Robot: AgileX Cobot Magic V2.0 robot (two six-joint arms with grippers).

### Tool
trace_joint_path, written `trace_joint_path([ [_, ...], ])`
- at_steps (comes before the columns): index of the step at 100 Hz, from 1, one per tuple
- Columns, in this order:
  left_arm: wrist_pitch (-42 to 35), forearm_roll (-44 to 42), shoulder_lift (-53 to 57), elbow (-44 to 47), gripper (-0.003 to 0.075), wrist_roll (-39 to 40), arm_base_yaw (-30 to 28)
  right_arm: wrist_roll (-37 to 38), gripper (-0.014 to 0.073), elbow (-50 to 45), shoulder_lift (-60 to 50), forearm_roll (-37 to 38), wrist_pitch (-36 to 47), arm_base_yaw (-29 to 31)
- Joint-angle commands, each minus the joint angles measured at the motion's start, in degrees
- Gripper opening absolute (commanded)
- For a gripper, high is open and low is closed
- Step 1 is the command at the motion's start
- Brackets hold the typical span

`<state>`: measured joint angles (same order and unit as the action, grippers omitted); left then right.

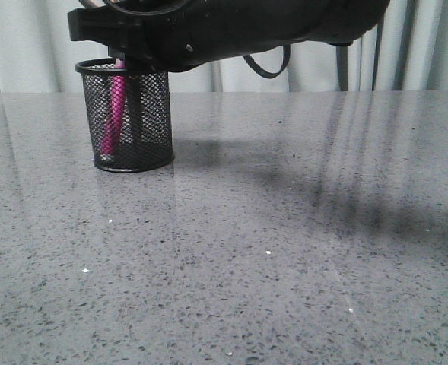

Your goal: Put pen and scissors into bin

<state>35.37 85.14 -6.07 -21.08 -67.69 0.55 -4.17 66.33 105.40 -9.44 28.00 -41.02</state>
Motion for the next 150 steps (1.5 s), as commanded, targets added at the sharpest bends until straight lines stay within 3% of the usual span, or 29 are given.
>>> trace_joint_path([
  [1, -0.74, 2.39, -0.71, -1.49, -0.0022, 0.42, 0.47, -0.63, 0.0048, 1.4, -1.97, 0.64, 2.2, -0.17],
  [20, -0.74, 2.39, -0.71, -1.49, -0.0022, 0.42, 0.47, -0.63, 0.0297, 1.4, -1.97, 0.64, 2.84, -0.32],
  [34, -0.74, 2.39, -0.71, -1.49, -0.0022, 0.42, 0.47, -0.63, 0.0386, 1.4, -2.55, 0.64, 3.84, -0.67],
  [93, -0.74, 2.39, -0.71, -1.49, -0.0022, 0.42, 0.47, -0.63, 0.038, 1.4, -9.03, 0.64, 2.97, -0.9],
  [109, -0.74, 2.39, -0.71, -1.49, -0.0022, 0.42, 0.47, -0.63, 0.038, 1.4, -14.3, 0.64, -2.87, -0.9],
  [117, -0.85, 2.06, -0.71, -1.49, -0.0022, 0.42, 0.47, -0.63, 0.0344, 1.4, -18.23, 0.64, -9.35, -0.9],
  [121, -1.06, 1.53, -0.71, -1.49, -0.0022, 0.42, 0.47, -0.63, 0.0283, 1.4, -20.03, 0.64, -13.49, -0.9],
  [126, -1.13, 0.44, -0.71, -1.49, -0.0022, 0.42, 0.47, -0.63, 0.017, 1.4, -23.08, 0.64, -18.8, -0.9],
  [134, -1.13, -1.64, -0.71, -1.49, -0.0022, 0.42, 0.47, -0.63, -0.0079, 0.88, -27.35, 1.04, -26.78, -0.9],
  [150, -1.54, -5.06, -0.71, -1.49, -0.0022, 0.42, 0.35, -0.63, -0.0048, -6.74, -38.67, 3.55, -29.14, -0.9],
])
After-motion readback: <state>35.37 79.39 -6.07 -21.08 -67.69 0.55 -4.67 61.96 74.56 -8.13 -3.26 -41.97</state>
